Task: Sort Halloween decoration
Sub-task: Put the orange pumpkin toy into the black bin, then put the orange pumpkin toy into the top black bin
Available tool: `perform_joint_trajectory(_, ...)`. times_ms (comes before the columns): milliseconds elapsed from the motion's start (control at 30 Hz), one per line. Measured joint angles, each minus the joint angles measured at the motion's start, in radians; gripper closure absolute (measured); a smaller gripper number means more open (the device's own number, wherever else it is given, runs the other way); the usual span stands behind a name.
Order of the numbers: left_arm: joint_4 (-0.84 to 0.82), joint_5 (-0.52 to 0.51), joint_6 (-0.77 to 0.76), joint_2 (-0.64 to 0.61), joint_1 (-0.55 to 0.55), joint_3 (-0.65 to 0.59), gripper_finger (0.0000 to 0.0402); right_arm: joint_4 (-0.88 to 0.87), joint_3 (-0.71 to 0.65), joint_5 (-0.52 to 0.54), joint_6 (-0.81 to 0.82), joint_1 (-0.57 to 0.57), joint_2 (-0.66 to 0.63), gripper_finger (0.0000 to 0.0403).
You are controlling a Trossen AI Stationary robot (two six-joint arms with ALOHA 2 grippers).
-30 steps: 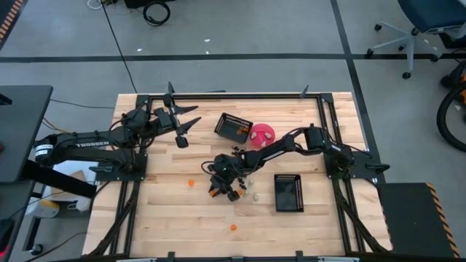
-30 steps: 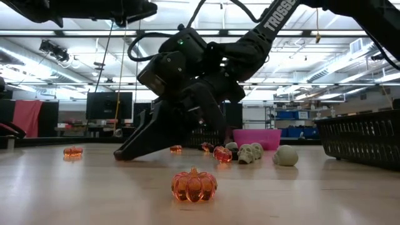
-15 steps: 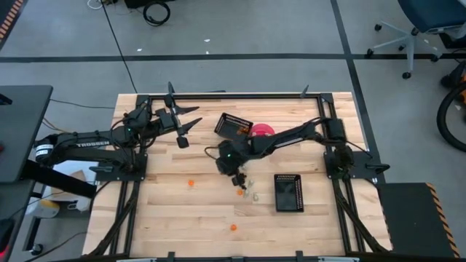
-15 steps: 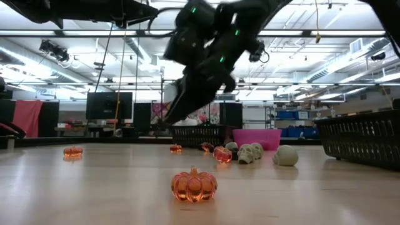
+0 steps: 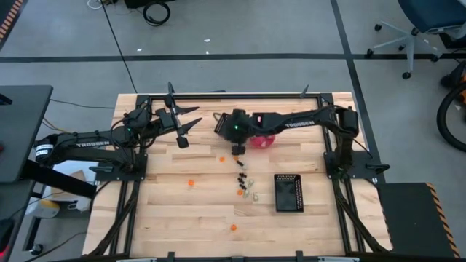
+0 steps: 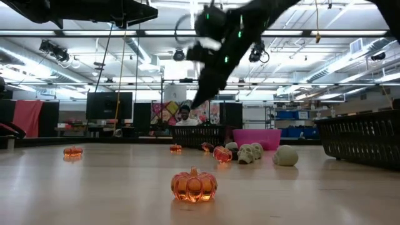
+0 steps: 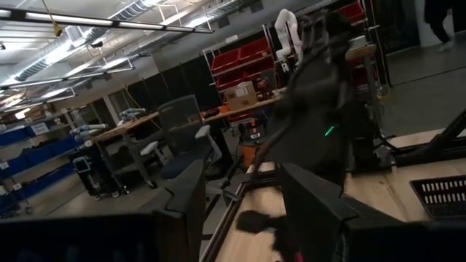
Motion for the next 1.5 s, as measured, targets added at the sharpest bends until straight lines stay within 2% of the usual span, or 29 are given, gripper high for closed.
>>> perform_joint_trajectory(100,0.000,0.000,-0.001,0.000,0.000,0.000,0.0246,0.065,-0.038,-0.011,0.043,-0.058,0.017,0.0287)
perform_joint_trajectory(200,0.001,0.000,-0.001,0.000,0.000,0.000,0.0246,0.057,-0.049,-0.062,0.062,-0.101,0.017,0.0277)
perform_joint_trajectory(400,0.003,0.000,-0.001,0.000,0.010,0.000,0.0246,0.042,-0.048,-0.080,0.065,-0.117,-0.011,0.0237)
perform_joint_trajectory(533,0.004,0.000,-0.009,0.000,0.010,0.000,0.0246,0.029,-0.048,-0.071,0.083,-0.099,-0.029,0.0223)
perform_joint_trajectory(667,0.004,0.000,-0.010,0.000,0.010,0.000,0.0246,0.088,-0.048,-0.104,0.091,-0.031,-0.035,0.0223)
perform_joint_trajectory(900,0.008,0.000,-0.024,0.000,0.010,0.000,0.0246,0.375,-0.121,-0.190,0.131,0.078,0.022,0.0223)
perform_joint_trajectory(1033,0.007,0.000,-0.038,0.000,0.009,0.000,0.0246,0.494,-0.154,-0.181,0.210,0.109,0.096,0.0221)
perform_joint_trajectory(1233,0.007,0.000,-0.036,-0.001,0.011,0.000,0.0246,0.585,-0.153,-0.082,0.252,0.167,0.193,0.0217)
perform_joint_trajectory(1500,-0.002,0.001,-0.036,-0.001,0.011,0.000,0.0246,0.598,-0.183,-0.069,0.307,0.146,0.213,0.0204)
